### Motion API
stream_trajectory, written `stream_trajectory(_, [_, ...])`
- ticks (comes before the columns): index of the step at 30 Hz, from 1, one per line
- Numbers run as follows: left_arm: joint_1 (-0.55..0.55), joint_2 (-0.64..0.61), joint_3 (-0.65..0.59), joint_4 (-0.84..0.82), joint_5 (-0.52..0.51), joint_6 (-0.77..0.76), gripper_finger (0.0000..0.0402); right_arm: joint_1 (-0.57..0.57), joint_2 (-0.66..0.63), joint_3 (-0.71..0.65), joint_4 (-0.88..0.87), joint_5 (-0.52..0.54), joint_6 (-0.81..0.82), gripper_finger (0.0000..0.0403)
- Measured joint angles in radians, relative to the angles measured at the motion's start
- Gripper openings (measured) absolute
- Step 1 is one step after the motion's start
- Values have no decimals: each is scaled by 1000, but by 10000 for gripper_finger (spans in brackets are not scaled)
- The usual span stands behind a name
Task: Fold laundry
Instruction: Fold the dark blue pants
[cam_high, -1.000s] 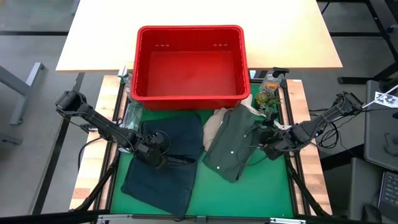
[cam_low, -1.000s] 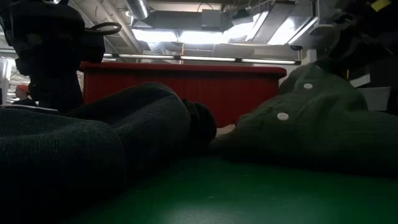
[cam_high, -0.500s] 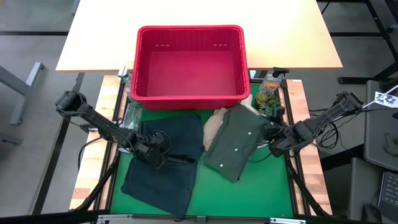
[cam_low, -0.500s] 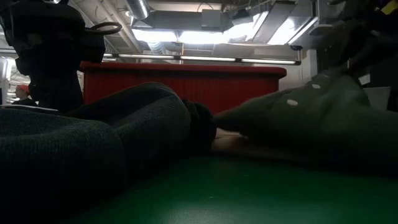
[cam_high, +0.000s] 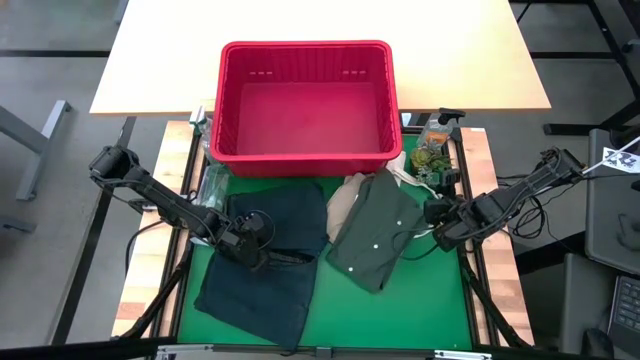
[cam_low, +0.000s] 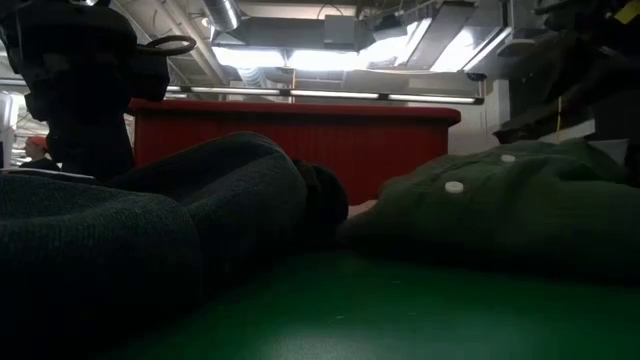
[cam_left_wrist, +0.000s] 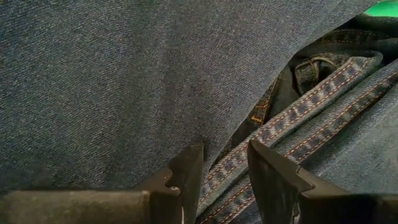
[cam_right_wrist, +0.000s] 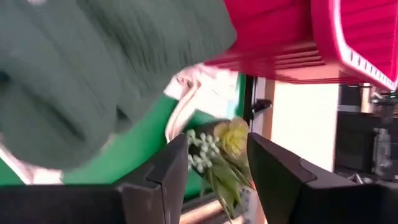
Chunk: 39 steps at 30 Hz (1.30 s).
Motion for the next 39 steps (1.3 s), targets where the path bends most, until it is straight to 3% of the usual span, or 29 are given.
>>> stream_trajectory(6, [0,0,0,44,8,1,121,0,0,31,266,-33,2,166])
stream_trajectory(15, [0,-10,0,130,191,2,121,0,1,31,818,-114,-1,166])
stream_trajectory(19, [0,-10,0,151,236,8,121,0,31,31,936,-138,-23,166])
stream_trajectory(24, [-14,-10,0,253,308,99,121,0,121,31,1048,-244,-86,166])
stream_trajectory(29, [-92,-10,0,372,339,138,121,0,252,31,1254,-357,-114,166])
stream_trajectory(39, [-346,-9,0,369,393,21,121,0,526,31,1776,-575,-153,166])
